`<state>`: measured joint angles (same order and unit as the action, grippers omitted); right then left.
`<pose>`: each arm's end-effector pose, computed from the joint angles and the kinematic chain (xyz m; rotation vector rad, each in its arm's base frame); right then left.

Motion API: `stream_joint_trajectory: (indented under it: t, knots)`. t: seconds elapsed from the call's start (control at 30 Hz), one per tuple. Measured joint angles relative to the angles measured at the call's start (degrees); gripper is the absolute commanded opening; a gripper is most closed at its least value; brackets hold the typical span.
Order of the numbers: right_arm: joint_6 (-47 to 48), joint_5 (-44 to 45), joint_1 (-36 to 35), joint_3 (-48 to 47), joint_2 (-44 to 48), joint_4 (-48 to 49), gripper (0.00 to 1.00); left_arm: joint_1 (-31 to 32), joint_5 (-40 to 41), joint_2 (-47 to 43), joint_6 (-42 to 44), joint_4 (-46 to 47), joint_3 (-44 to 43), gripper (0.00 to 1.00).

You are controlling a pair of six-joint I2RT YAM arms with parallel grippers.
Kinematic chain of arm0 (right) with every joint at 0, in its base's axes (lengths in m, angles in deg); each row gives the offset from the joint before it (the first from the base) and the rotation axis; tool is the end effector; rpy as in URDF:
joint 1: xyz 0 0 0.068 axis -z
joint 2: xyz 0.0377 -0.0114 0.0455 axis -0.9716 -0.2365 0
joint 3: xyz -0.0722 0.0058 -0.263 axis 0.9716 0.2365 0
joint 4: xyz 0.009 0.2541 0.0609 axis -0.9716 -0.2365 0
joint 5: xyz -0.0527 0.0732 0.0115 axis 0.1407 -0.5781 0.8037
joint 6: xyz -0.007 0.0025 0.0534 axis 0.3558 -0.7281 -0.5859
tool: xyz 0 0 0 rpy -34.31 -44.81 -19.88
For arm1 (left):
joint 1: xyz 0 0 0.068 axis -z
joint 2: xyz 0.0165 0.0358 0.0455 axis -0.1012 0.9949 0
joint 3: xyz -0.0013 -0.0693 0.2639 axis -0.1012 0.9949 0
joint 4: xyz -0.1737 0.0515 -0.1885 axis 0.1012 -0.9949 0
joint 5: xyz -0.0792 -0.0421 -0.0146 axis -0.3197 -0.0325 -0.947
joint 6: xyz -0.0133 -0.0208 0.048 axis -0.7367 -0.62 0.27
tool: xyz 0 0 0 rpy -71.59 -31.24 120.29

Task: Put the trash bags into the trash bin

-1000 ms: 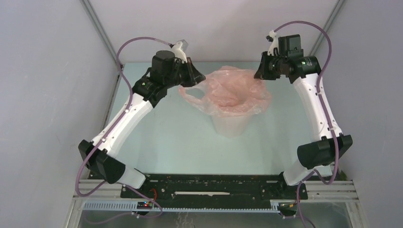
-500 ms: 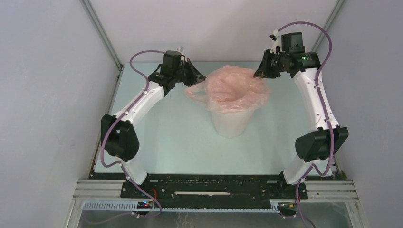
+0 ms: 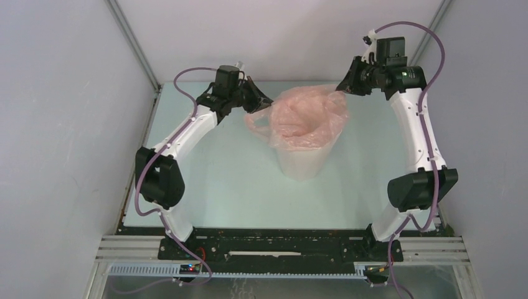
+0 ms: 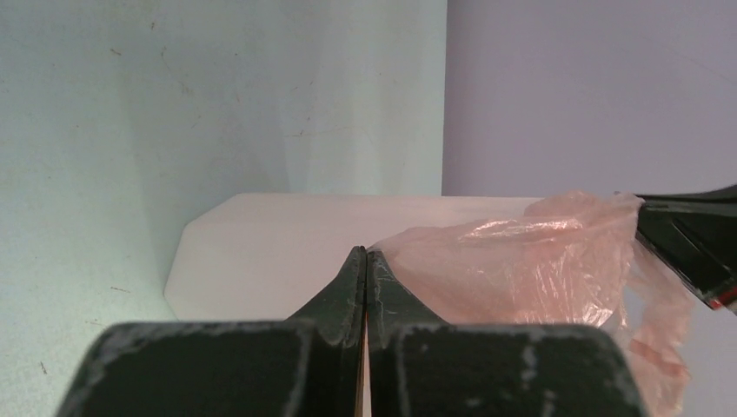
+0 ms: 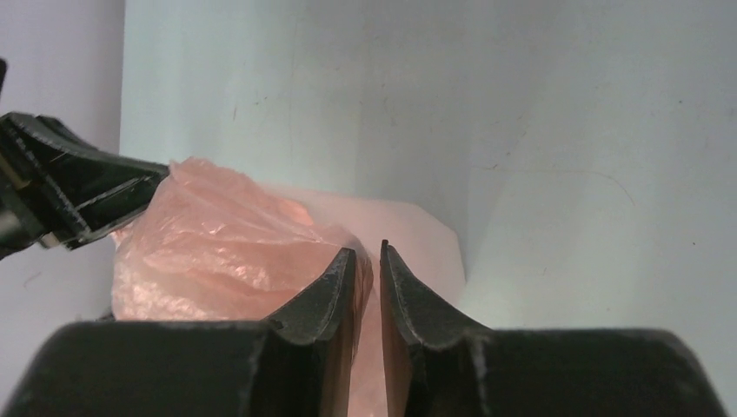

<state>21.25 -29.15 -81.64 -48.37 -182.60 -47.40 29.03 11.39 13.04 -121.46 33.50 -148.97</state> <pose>0.3510 0.0445 0.4416 0.0185 2.2543 0.5715 0.3776 -0.1761 0.3389 -0.3513 2.2498 -1.1591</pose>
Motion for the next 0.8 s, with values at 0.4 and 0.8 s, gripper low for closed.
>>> stream_joint_trajectory:
  t: [0.4,0.8]
  knots:
    - [-0.2,0.5,0.9,13.6,-3.2,3.2,0.26,0.0,-1.4,1.8,-1.1,-0.9,-1.3,0.0]
    - [-0.1,-0.4,1.2,24.2,2.8,4.7,0.4,-0.2,-1.8,3.2,-0.3,-5.2,0.9,0.05]
